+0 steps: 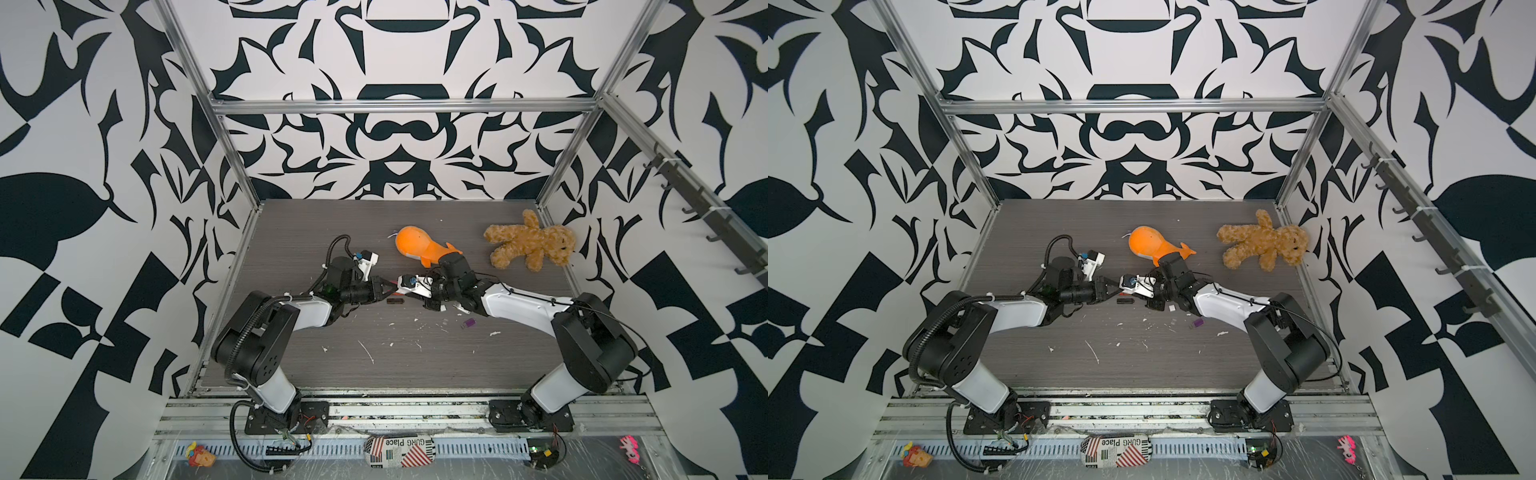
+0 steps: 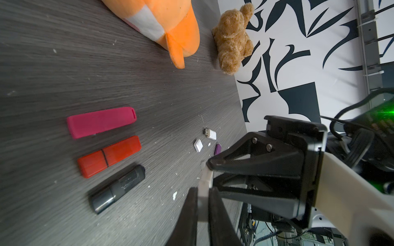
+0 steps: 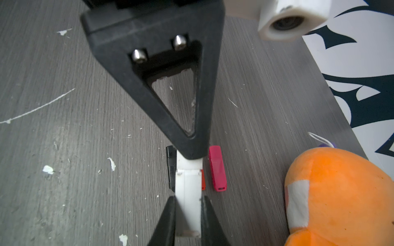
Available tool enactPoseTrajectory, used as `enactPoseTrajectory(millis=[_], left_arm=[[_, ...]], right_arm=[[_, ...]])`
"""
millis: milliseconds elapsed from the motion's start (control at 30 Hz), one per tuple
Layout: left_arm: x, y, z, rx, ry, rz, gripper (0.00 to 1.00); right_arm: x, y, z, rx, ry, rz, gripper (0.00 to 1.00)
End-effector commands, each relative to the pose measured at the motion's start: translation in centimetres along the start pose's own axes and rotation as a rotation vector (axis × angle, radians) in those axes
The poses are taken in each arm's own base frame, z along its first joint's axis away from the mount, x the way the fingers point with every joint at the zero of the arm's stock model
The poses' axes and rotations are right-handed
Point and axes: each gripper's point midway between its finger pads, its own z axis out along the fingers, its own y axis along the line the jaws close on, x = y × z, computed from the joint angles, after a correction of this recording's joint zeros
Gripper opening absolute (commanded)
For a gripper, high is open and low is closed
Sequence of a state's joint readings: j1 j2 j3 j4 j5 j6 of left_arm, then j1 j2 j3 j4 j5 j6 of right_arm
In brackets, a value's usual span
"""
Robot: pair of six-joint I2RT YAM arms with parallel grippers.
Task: Close the usb drive cover
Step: Close the cover of the USB drive.
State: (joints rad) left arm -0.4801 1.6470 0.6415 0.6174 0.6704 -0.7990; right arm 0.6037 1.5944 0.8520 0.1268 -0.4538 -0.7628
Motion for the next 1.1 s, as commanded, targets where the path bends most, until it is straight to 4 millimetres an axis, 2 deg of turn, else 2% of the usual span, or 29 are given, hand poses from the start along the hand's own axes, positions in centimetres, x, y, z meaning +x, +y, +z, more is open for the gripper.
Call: enactPoseTrajectory(millis=[0,433,867,1067], left_arm=[[0.7,-0.2,0.9,0.011,0.039,0.012,0.13],[1.3,-0.4,1.4,0.014,0.053,0.015,0.13],[2.4,0.0,1.1,0.012,0.074,0.003,0.12],[2.3,-0.2,0.8,0.028,0.081,-0.014,0.12]], right_arm=[[-5.5,-0.7,-0.6,-0.009,-0.194,-0.118,0.08],[-8.9,-2.3,-1.2,0.008,-0.324,0.014,0.07],[-10.5,-4.3,-1.8,0.096,-0.378,0.023,0.06],[-10.5,-4.0,-2.4,0.132,-0.433,-0.011,0.06]])
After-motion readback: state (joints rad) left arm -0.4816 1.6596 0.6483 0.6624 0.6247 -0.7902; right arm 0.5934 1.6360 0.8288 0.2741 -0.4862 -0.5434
